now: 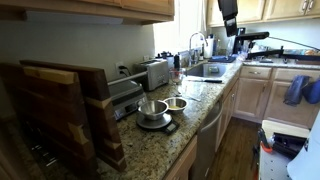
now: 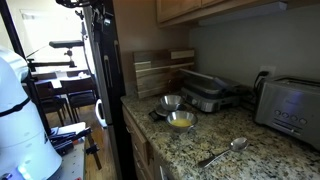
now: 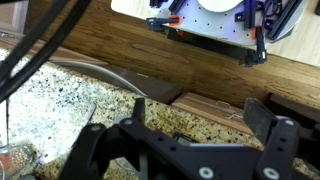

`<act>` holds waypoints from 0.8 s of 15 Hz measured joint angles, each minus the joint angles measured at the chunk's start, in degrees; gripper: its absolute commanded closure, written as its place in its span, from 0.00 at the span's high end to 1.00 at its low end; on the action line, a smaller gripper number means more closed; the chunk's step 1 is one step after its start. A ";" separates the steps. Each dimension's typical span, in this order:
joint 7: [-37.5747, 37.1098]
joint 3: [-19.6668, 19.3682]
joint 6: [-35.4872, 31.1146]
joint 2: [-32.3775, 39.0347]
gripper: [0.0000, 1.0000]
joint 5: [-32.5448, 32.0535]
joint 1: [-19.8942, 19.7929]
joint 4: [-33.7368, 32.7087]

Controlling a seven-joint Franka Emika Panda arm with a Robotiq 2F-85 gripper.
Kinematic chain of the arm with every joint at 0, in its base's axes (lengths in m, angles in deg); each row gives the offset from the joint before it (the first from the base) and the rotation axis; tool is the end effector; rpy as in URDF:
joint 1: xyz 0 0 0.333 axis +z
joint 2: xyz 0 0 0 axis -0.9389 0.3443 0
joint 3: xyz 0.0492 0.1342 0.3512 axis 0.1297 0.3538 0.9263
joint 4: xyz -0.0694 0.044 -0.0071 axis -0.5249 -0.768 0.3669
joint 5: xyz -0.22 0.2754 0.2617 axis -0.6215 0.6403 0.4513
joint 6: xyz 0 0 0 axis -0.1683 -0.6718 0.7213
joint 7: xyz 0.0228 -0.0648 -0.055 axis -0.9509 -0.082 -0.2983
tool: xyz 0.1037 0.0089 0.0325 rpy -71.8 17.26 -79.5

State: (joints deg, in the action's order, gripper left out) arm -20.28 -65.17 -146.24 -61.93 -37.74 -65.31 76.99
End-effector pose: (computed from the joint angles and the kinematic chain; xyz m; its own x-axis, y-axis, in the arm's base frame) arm 0.3069 0.0931 0.6101 0.9472 0.2166 -0.2363 0.2758 -0.9263 0.2567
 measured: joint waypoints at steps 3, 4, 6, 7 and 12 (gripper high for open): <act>0.02 -1.97 -2.31 0.04 1.00 -0.17 -0.01 0.74; 0.06 -3.01 -3.88 0.09 1.00 -0.28 -0.03 1.25; 0.40 -5.26 -7.46 0.28 1.00 -1.10 -0.11 2.68; 0.73 -6.31 -9.20 0.49 1.00 -1.74 -0.17 3.50; 3.55 -10.91 -16.80 3.30 1.00 -5.94 -0.88 7.41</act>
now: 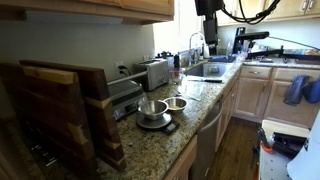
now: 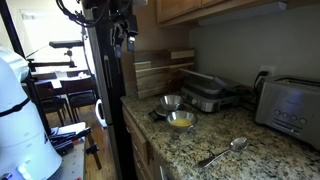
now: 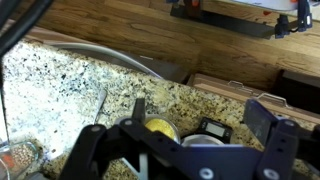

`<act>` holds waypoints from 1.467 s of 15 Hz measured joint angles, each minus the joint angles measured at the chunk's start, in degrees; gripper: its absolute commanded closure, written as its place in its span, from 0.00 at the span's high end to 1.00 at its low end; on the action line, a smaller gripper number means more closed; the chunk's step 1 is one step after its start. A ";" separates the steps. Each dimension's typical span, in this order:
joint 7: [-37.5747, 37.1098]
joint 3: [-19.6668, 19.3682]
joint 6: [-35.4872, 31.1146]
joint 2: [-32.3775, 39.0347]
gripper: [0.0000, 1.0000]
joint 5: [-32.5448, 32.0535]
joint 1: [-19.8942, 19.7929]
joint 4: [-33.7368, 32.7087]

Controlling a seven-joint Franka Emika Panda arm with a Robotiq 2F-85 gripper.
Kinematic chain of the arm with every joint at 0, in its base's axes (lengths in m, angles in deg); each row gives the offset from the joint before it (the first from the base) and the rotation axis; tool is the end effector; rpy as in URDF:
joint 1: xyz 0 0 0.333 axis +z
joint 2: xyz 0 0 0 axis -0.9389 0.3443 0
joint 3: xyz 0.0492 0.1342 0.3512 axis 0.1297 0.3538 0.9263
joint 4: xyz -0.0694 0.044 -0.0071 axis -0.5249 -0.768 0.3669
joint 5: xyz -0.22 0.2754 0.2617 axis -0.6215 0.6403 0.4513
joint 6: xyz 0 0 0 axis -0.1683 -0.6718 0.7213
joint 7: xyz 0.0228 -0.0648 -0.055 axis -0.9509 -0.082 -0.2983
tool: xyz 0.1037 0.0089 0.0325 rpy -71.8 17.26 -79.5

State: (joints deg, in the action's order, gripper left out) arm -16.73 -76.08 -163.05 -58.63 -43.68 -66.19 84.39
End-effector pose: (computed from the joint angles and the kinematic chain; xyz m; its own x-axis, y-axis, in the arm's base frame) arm 0.3555 0.0044 0.5504 0.9684 0.2027 -0.1452 0.2322 -0.9454 0.2286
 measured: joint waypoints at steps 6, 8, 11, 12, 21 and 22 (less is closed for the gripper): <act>0.98 -3.77 -7.06 6.49 1.00 -3.16 -3.37 2.12; 0.97 -4.05 -8.45 8.92 1.00 -4.00 -4.79 2.12; 0.97 -4.07 -8.73 10.98 1.00 -4.57 -5.85 1.83; 0.97 -4.07 -8.73 11.17 1.00 -4.58 -5.87 1.70; 3.26 -5.52 -9.70 11.52 1.00 -4.57 -6.44 1.62; 4.73 -6.58 -10.92 11.58 1.00 -4.60 -6.88 1.62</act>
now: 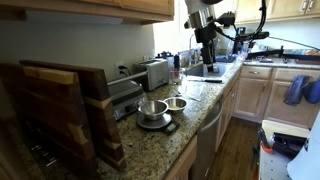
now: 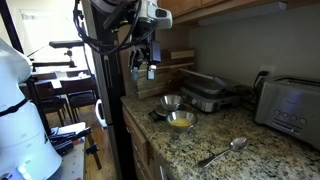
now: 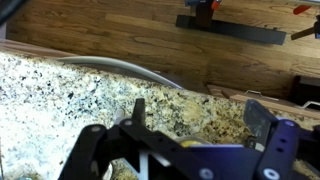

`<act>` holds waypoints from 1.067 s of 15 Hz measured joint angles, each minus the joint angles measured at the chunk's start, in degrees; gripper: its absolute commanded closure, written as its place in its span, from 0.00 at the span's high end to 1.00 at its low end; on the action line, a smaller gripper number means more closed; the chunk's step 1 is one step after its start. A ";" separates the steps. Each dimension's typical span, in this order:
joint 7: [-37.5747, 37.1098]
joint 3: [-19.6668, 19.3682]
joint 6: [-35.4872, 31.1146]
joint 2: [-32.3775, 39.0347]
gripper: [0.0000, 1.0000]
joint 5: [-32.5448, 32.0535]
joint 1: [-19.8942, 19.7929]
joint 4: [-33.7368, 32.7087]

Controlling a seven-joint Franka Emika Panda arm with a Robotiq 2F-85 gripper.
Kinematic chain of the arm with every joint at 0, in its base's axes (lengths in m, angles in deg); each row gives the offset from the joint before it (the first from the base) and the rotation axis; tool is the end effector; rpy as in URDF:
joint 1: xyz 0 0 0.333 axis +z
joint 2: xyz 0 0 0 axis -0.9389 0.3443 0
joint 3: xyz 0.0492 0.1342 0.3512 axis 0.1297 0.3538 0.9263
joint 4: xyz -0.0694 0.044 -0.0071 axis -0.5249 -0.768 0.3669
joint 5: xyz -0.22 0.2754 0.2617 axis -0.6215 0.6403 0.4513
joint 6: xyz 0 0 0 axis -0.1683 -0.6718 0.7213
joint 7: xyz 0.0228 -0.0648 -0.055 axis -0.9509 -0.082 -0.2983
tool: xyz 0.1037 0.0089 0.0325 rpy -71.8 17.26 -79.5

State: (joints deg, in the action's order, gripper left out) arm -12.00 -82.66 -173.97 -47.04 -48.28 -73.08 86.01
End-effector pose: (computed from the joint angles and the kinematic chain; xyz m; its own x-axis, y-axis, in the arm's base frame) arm 0.4003 -0.0909 0.4712 0.9674 0.1408 -0.2107 0.1850 -0.9605 0.2079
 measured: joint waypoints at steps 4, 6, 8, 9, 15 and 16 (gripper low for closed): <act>7.28 -5.67 -10.68 2.56 1.00 -0.50 -2.43 0.18; 8.04 -7.76 -16.43 5.76 1.00 -0.44 -3.79 0.17; 7.41 -8.60 -21.83 9.79 1.00 -0.43 -5.38 0.01; 6.78 -8.69 -24.11 11.87 1.00 -0.43 -6.02 -0.19; 2.93 -7.87 -30.16 22.13 1.00 -1.68 -6.67 -3.87; 2.59 -7.68 -30.16 22.73 1.00 -1.86 -6.66 -4.30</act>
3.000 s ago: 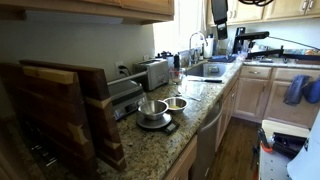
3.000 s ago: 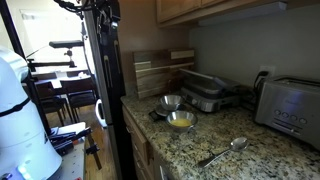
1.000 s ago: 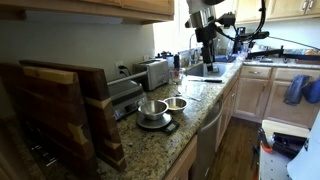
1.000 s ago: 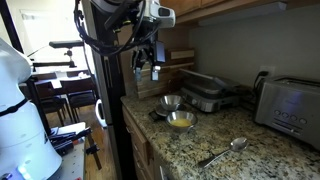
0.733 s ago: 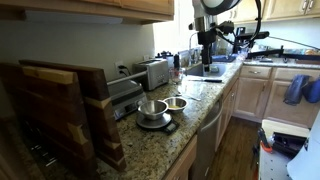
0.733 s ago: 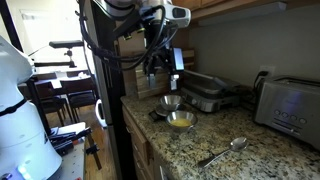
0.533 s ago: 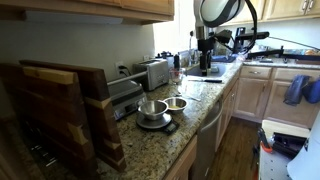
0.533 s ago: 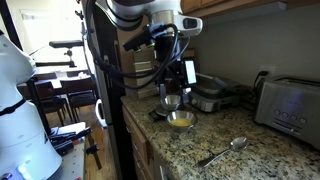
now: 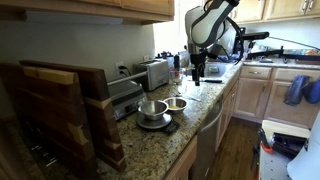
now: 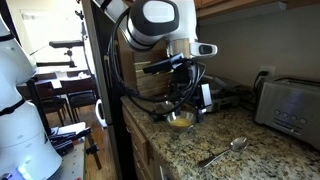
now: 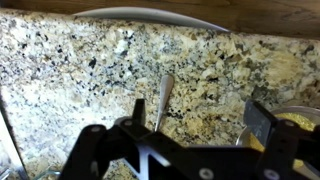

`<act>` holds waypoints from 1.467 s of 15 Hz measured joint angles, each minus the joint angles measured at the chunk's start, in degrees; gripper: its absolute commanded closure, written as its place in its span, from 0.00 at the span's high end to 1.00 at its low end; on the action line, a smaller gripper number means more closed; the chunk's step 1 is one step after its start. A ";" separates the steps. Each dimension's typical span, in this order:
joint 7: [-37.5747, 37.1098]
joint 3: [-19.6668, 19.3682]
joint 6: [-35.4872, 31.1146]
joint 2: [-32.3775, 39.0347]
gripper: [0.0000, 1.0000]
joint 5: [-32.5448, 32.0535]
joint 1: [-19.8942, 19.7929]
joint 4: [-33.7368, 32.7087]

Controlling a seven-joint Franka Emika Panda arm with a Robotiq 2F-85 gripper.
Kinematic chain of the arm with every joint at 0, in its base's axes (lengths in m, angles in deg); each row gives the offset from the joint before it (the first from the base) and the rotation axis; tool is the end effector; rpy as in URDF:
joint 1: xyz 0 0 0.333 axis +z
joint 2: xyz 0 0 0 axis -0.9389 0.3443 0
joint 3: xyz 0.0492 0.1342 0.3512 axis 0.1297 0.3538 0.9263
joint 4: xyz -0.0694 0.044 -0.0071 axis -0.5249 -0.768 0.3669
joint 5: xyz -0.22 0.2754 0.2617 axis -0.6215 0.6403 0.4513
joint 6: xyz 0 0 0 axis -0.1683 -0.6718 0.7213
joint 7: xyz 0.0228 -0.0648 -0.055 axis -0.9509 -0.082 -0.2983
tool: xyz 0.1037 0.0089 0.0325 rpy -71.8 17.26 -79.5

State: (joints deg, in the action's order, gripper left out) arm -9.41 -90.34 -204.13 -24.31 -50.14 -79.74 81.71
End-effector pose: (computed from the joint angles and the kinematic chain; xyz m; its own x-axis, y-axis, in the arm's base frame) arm 0.4797 -0.2108 0.3623 0.9959 0.0811 -0.0393 0.0881 -0.9680 0.2351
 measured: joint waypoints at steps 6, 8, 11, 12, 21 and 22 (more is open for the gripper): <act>0.13 0.08 -0.07 0.51 1.00 0.84 0.01 -0.46; 0.34 0.06 -1.23 1.67 1.00 2.39 -0.04 -1.16; 1.63 0.03 -3.81 5.31 1.00 6.51 -0.48 -3.73; 2.35 0.03 -4.74 7.00 1.00 8.07 -0.79 -4.91; 6.78 1.30 -9.35 22.17 1.00 16.44 -4.49 -16.10; 6.97 1.72 -9.36 23.29 1.00 16.98 -4.95 -17.10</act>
State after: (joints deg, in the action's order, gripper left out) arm -2.44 -88.62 -213.49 -1.03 -33.15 -84.68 64.61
